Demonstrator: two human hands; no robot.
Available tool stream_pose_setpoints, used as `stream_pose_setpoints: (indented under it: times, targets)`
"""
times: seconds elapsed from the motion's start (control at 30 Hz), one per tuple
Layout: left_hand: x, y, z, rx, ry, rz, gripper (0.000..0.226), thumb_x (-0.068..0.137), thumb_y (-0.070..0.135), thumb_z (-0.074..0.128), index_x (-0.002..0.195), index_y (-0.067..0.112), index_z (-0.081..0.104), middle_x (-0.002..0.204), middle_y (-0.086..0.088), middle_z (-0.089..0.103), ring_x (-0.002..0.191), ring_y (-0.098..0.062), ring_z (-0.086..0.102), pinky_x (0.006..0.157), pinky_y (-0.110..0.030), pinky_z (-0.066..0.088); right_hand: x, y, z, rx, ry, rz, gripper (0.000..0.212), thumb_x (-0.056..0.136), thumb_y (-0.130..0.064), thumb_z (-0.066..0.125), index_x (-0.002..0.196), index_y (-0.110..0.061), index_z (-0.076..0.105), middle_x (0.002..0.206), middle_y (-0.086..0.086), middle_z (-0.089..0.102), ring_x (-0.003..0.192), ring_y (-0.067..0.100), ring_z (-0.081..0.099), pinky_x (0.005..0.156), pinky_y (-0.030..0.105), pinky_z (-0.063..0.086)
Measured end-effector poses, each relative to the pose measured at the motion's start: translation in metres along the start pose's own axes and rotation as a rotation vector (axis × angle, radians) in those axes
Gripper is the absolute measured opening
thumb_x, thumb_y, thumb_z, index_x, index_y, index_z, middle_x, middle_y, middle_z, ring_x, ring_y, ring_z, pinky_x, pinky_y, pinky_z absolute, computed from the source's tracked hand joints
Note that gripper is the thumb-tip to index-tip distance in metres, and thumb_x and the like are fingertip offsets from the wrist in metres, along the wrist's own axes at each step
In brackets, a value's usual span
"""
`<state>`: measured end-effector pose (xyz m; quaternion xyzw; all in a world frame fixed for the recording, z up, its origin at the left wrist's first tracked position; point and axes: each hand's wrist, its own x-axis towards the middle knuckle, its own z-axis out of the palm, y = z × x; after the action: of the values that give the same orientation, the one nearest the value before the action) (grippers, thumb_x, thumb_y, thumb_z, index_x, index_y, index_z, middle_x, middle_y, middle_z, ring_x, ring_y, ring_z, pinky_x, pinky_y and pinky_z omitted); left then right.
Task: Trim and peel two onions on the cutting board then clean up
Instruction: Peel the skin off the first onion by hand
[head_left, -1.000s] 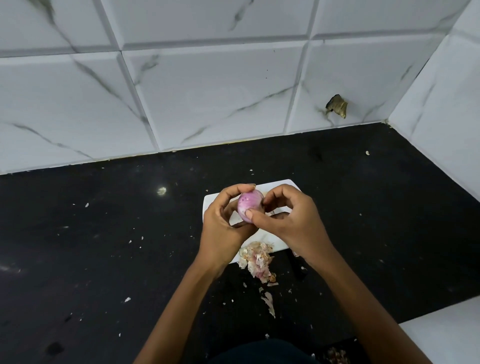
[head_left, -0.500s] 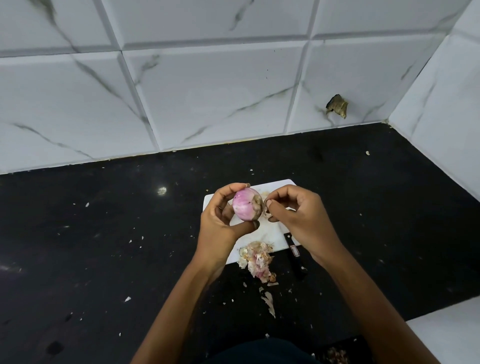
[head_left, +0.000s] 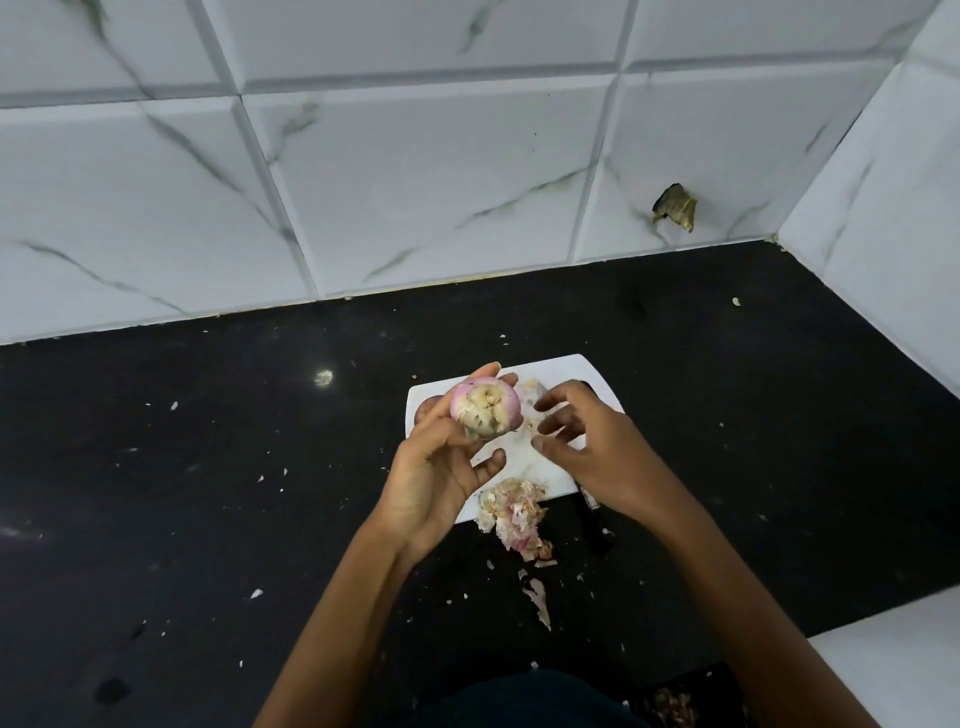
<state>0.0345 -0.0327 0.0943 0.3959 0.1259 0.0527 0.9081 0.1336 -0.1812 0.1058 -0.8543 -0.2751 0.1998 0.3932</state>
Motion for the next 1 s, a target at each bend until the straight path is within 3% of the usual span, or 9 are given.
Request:
stream_pose_setpoints:
  times: [0.1,0.17,0.33,0.47,0.57,0.63,0.73,0.83,1.0]
  targets:
    - [0.000,0.000,0.000,-0.019,-0.021,-0.016,0.068,0.062,0.015,0.058,0.129,0.012,0.059,0.134,-0.011,0.060,0.105,-0.023,0.055,0.068,-0.025,0.050,0.000,-0.004,-0.002,0.071,0.126,-0.078,0.004,0.091,-0.016,0.061,0.092,-0.017,0.065,0.082,-0.007,0.068,0.080,0.003,0.063,0.072,0.018,0.046]
    - [0.000,0.001,-0.001,-0.018,-0.026,-0.028,0.064,0.066,0.012,0.053,0.130,0.008,0.057,0.131,-0.012,0.062,0.098,-0.019,0.060,0.067,-0.024,0.050,-0.001,-0.009,-0.005,0.142,0.182,-0.123,0.012,0.088,-0.008,0.063,0.094,-0.019,0.066,0.087,-0.008,0.067,0.083,0.003,0.063,0.070,0.014,0.046]
    - [0.001,0.000,-0.003,-0.039,0.017,-0.040,0.070,0.061,0.021,0.065,0.125,-0.002,0.052,0.109,-0.015,0.064,0.089,-0.020,0.063,0.065,-0.027,0.049,-0.008,-0.027,-0.013,0.281,0.069,-0.305,0.013,0.086,-0.010,0.067,0.096,-0.019,0.069,0.096,-0.008,0.065,0.088,0.009,0.063,0.068,0.020,0.052]
    - [0.001,0.001,-0.002,-0.015,0.024,-0.023,0.034,0.061,0.024,0.067,0.086,0.006,0.055,0.080,-0.003,0.068,0.076,-0.013,0.062,0.063,-0.025,0.049,-0.008,-0.030,-0.010,0.133,0.116,-0.385,0.025,0.077,-0.028,0.073,0.101,-0.023,0.068,0.101,-0.012,0.059,0.092,0.011,0.059,0.070,0.021,0.051]
    - [-0.001,0.001,0.002,0.071,0.019,-0.004,0.012,0.072,0.019,0.061,0.081,0.013,0.067,0.074,0.002,0.068,0.070,-0.009,0.062,0.062,-0.021,0.049,-0.007,-0.032,-0.007,0.086,0.165,-0.405,0.032,0.074,-0.031,0.074,0.105,-0.028,0.065,0.100,-0.014,0.058,0.089,0.010,0.059,0.068,0.020,0.050]
    - [-0.002,0.001,0.004,0.126,0.022,0.012,0.022,0.079,0.022,0.053,0.086,0.018,0.073,0.080,0.001,0.070,0.072,-0.008,0.062,0.063,-0.021,0.048,-0.007,-0.034,-0.006,0.093,0.188,-0.399,0.031,0.074,-0.028,0.076,0.103,-0.025,0.066,0.098,-0.014,0.058,0.086,0.010,0.060,0.066,0.021,0.051]
    - [-0.002,0.002,0.006,0.203,0.019,0.028,0.037,0.082,0.027,0.054,0.115,0.019,0.069,0.100,-0.003,0.071,0.086,-0.008,0.062,0.075,-0.025,0.045,-0.008,-0.036,-0.003,0.110,0.224,-0.374,0.029,0.072,-0.027,0.079,0.097,-0.017,0.067,0.094,-0.012,0.061,0.082,0.011,0.062,0.063,0.022,0.053]
    - [-0.001,0.001,0.006,0.245,0.019,0.036,0.048,0.076,0.034,0.060,0.122,0.024,0.066,0.110,-0.005,0.069,0.097,-0.012,0.061,0.083,-0.030,0.043,-0.009,-0.039,-0.001,0.154,0.240,-0.321,0.027,0.071,-0.025,0.082,0.090,-0.013,0.067,0.086,-0.007,0.065,0.077,0.008,0.064,0.060,0.019,0.052]
    - [-0.001,0.000,0.007,0.316,0.012,0.040,0.058,0.073,0.037,0.057,0.130,0.023,0.060,0.130,-0.018,0.060,0.103,-0.021,0.052,0.082,-0.033,0.040,-0.011,-0.041,-0.008,0.219,0.181,-0.265,0.026,0.069,-0.024,0.083,0.084,-0.009,0.070,0.077,-0.002,0.070,0.068,0.012,0.067,0.063,0.030,0.057]
